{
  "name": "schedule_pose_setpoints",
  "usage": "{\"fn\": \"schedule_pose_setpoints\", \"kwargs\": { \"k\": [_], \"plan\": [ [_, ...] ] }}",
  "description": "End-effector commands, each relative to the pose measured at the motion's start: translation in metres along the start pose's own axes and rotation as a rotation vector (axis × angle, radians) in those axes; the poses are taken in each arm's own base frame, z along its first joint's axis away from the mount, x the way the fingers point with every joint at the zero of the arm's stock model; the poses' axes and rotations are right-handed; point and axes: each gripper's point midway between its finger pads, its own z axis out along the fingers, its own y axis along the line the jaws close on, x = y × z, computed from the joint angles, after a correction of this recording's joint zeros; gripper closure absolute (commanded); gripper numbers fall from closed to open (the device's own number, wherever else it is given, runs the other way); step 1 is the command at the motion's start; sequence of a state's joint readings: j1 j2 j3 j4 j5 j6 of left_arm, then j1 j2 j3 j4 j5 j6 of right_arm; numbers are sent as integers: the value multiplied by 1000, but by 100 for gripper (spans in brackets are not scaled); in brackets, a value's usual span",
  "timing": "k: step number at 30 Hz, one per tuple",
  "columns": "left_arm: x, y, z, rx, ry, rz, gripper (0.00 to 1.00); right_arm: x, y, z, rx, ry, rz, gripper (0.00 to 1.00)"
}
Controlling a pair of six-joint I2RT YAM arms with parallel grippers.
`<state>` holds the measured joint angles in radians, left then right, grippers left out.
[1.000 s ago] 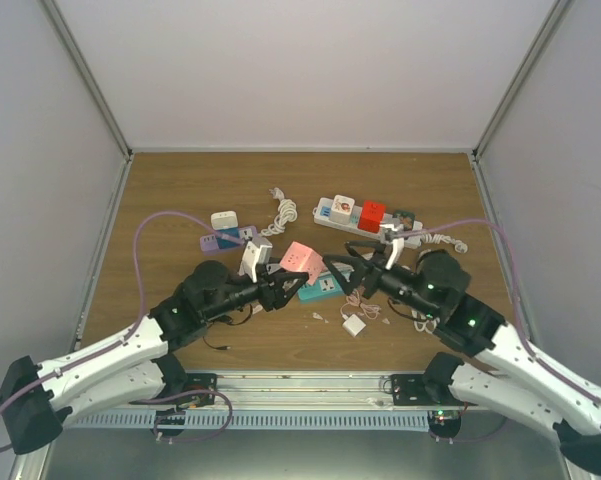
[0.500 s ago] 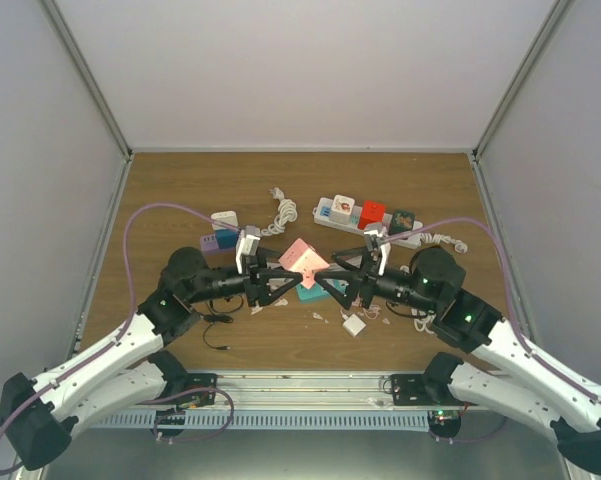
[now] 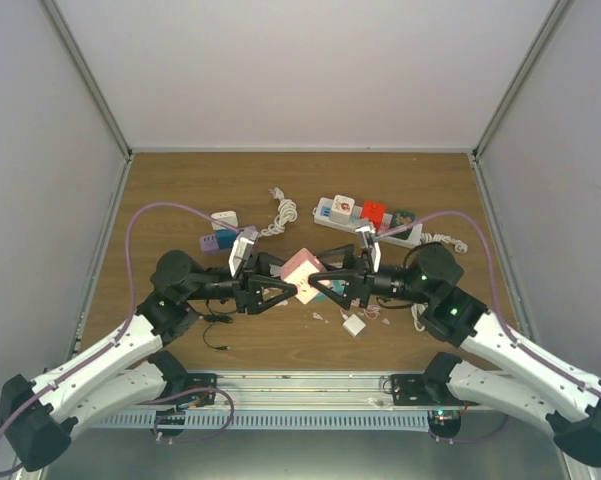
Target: Insert the plug
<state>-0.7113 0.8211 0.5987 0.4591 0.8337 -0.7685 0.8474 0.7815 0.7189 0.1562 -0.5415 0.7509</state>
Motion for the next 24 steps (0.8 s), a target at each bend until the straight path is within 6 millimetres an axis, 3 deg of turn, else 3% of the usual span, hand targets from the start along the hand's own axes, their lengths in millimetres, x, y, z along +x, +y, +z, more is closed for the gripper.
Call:
{"fn": "schedule_pose_setpoints", "kwargs": {
  "k": [1, 7, 12, 16, 18, 20, 24],
  "plan": [
    [-12, -19, -5, 54, -46, 60, 58, 4, 22, 6, -155, 42, 13, 20],
    [-8, -6, -8, -10, -49, 41, 57, 9, 22, 11, -179, 79, 30, 44],
    [-10, 4, -11, -93, -60, 25, 49, 8, 3, 22, -85, 99, 76, 62],
    [-10, 28, -21, -278, -57, 3, 12, 3, -10, 25, -21, 71, 59, 64],
    [-14, 44, -37, -428, -88, -8, 2, -3, -16, 28, 12, 58, 28, 64],
    [-22, 59, -64, -610, -155, -14, 1, -6, -25, 33, 41, 59, -5, 65],
    [-37, 55, -112, -826, -262, 48, 1, -9, -53, 48, 109, 85, -51, 66]
  ]
}}
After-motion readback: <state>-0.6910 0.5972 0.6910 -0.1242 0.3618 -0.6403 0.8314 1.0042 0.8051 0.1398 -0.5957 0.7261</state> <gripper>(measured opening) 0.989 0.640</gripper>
